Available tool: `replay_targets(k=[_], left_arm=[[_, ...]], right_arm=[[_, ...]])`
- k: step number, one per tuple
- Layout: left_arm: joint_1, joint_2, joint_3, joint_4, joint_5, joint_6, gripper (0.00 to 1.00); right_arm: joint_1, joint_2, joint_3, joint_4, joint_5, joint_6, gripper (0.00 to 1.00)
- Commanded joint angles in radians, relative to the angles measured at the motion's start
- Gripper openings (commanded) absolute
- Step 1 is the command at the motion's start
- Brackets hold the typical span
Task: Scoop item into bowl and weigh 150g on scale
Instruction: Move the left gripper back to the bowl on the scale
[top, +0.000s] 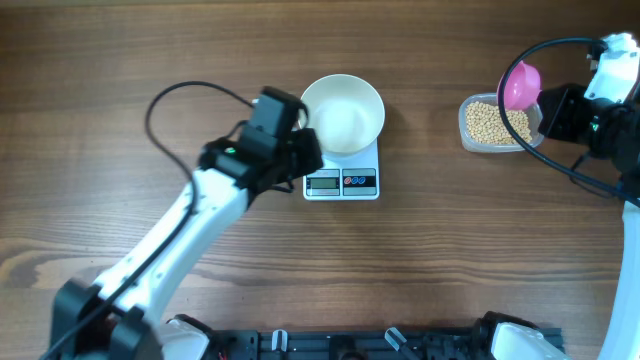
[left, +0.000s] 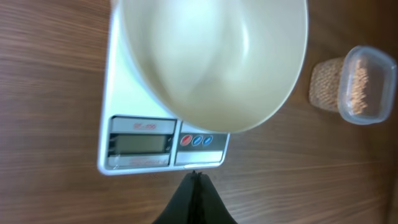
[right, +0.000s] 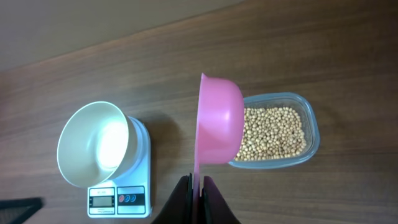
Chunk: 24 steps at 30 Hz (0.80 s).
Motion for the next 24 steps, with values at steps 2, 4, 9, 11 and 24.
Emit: replay_targets(k=[2, 4, 9, 11, 24], left_arm=[[-0.076, 0.116, -0.001, 0.043, -0.111, -0.010, 0.04], [-0.098, 0.148, -0.001, 0.044, -0.112, -0.010, 0.04], [-0.158, 0.196, -0.001, 0.054, -0.108, -0.009, 0.04], [-0.174, 0.200, -0.001, 0.064, -0.109, -0.008, 0.04], [-0.192, 0.279, -0.001, 0.109, -0.145, -0.002, 0.04]], right_arm=[[0.003, -0.017, -0.001, -0.003, -0.015, -0.014, 0.04], [0.003, -0.017, -0.001, -0.003, -0.015, -0.014, 0.04], [0.003, -0.017, -0.001, -0.006, -0.015, -0.032, 0.04], [0.003, -0.017, -0.001, -0.005, -0.015, -0.032, 0.04], [0.003, -0.017, -0.001, -0.006, -0.015, -0.032, 0.04]])
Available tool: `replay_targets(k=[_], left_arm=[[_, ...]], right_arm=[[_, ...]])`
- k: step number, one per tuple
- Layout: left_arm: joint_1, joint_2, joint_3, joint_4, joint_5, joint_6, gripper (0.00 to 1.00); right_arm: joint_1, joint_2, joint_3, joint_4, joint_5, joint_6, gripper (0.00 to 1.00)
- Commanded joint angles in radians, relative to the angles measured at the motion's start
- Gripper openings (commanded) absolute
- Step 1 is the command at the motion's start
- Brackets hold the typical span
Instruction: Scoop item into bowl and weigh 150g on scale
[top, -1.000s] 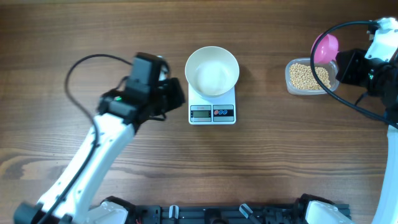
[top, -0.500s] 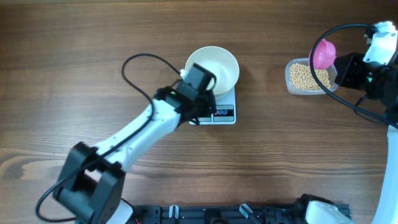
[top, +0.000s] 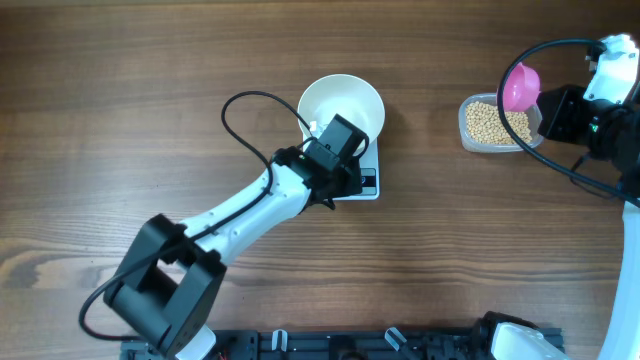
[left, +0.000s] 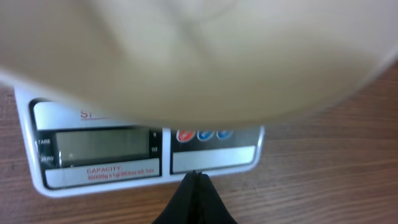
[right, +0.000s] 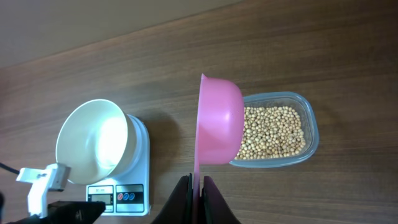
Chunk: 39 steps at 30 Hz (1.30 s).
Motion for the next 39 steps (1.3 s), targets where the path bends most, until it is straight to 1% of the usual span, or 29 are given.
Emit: replay_targets(k=[1, 6, 14, 31, 39], left_arm=[[-0.005, 0.046, -0.001, 0.028, -0.019, 0.002, 0.04], [-0.005, 0.070, -0.001, 0.038, -0.019, 0.002, 0.04], [-0.005, 0.077, -0.001, 0.105, -0.019, 0.002, 0.04], [-0.005, 0.136, -0.001, 0.124, -0.020, 0.002, 0.04], [-0.005, 0.140, -0.001, 0.127, -0.053, 0.002, 0.04]], right_arm=[[0.003, -0.017, -0.001, -0.004, -0.015, -0.021, 0.04], [0.003, -0.017, -0.001, -0.004, -0.015, -0.021, 0.04], [0.003, -0.017, -0.001, -0.003, -0.011, -0.022, 0.04], [0.003, -0.017, -0.001, -0.004, -0.011, -0.022, 0.04], [0.003, -0.017, -0.001, -0.004, -0.010, -0.022, 0.04]])
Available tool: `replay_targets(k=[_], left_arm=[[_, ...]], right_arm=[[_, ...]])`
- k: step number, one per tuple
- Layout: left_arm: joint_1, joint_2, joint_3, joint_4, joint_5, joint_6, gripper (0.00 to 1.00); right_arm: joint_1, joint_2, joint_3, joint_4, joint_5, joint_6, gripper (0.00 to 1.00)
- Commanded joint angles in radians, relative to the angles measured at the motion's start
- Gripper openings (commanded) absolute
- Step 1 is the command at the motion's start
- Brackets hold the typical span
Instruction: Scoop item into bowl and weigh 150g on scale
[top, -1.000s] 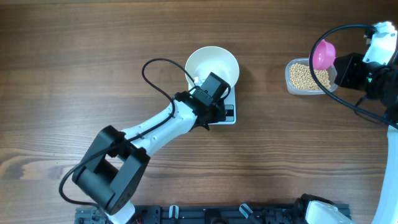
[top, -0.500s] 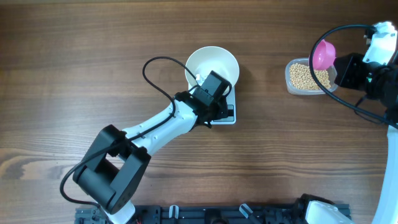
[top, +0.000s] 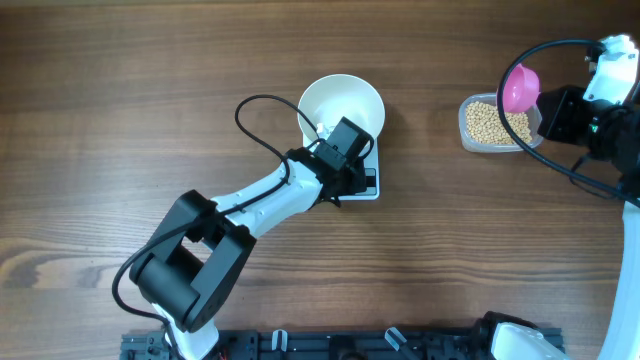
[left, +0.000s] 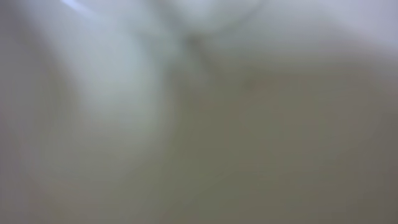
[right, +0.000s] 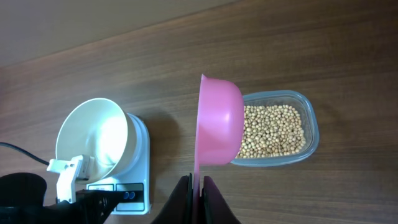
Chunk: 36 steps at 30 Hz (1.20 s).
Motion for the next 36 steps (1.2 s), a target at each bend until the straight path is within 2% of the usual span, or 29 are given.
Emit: replay_targets(k=[1, 10, 36], left_arm=[[-0.003, 0.014, -0.001, 0.002, -0.042, 0.002, 0.04], [-0.004, 0.014, -0.001, -0.005, -0.071, 0.002, 0.04], [-0.005, 0.014, -0.001, -0.024, -0.039, 0.002, 0.04]], right_arm=[[0.003, -0.017, -0.001, 0.002, -0.008, -0.021, 0.04], [0.003, -0.017, -0.001, -0.006, 0.014, -0.021, 0.04], [0.003, -0.017, -0.001, -0.013, 0.014, -0.018, 0.04]])
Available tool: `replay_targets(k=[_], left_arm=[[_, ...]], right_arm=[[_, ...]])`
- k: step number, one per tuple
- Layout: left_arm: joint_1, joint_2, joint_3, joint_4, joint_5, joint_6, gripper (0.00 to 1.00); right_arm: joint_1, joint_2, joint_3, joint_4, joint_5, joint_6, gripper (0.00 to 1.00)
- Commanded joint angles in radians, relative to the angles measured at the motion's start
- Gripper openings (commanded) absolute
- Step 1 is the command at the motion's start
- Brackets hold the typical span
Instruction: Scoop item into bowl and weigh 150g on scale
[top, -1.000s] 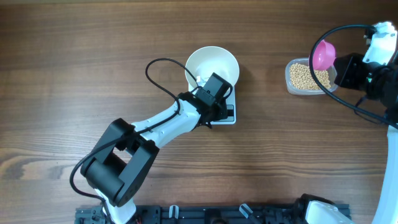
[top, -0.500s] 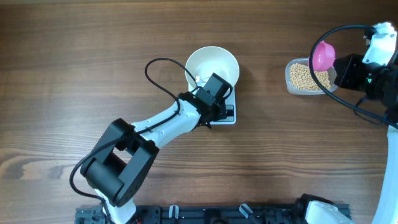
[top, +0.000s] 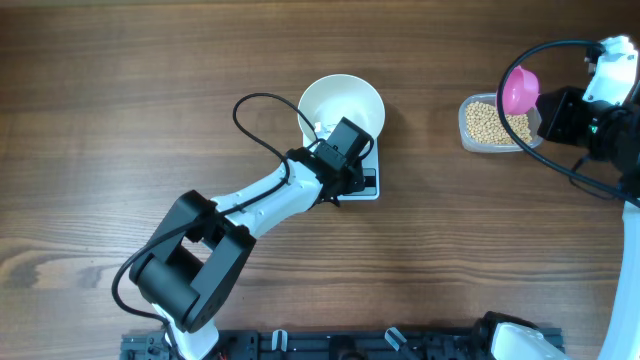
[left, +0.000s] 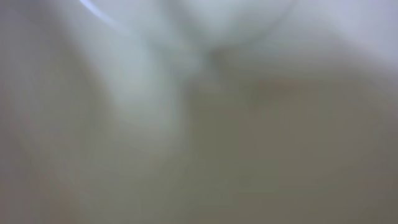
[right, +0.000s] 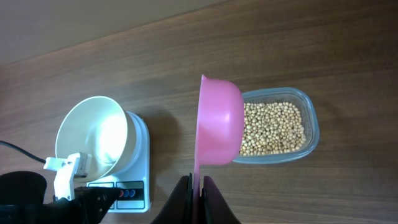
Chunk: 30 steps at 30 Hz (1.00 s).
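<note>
The white bowl (top: 342, 108) stands empty on the small white scale (top: 368, 186). My left gripper (top: 346, 178) is low over the scale's front panel. In the right wrist view its dark fingers (right: 93, 198) taper together to one tip at the scale's buttons (right: 124, 194). The left wrist view shows only a pale blur. My right gripper (right: 198, 198) is shut on the handle of the pink scoop (right: 217, 121). The scoop is held on edge above the left end of the clear tub of soybeans (right: 277, 129).
The tub of soybeans (top: 488, 122) sits on the wooden table right of the scale, with bare wood between them. The left arm's black cable (top: 262, 125) loops beside the bowl. The scale's display is hidden under the left arm.
Almost nothing has changed. My left gripper stays down at the scale's panel, with only a slight shift in the blurred wrist view. The right gripper still holds the scoop over the tub.
My left gripper was shut to the left of the scale, beside the bowl. Then it was in front of the scale's panel, whose display was blank. Then it was pressed close over the panel, where it stays. The right gripper held the pink scoop above the soybean tub throughout.
</note>
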Motion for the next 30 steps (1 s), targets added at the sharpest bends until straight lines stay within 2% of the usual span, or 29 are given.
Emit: replay_targets(k=[1, 30], left_arm=[[-0.005, 0.015, -0.001, -0.011, 0.005, 0.002, 0.04], [-0.005, 0.016, -0.001, 0.000, 0.021, 0.002, 0.04]], right_arm=[[0.003, -0.017, -0.001, -0.004, 0.013, -0.019, 0.04], [0.003, -0.017, -0.001, -0.004, 0.014, -0.020, 0.04]])
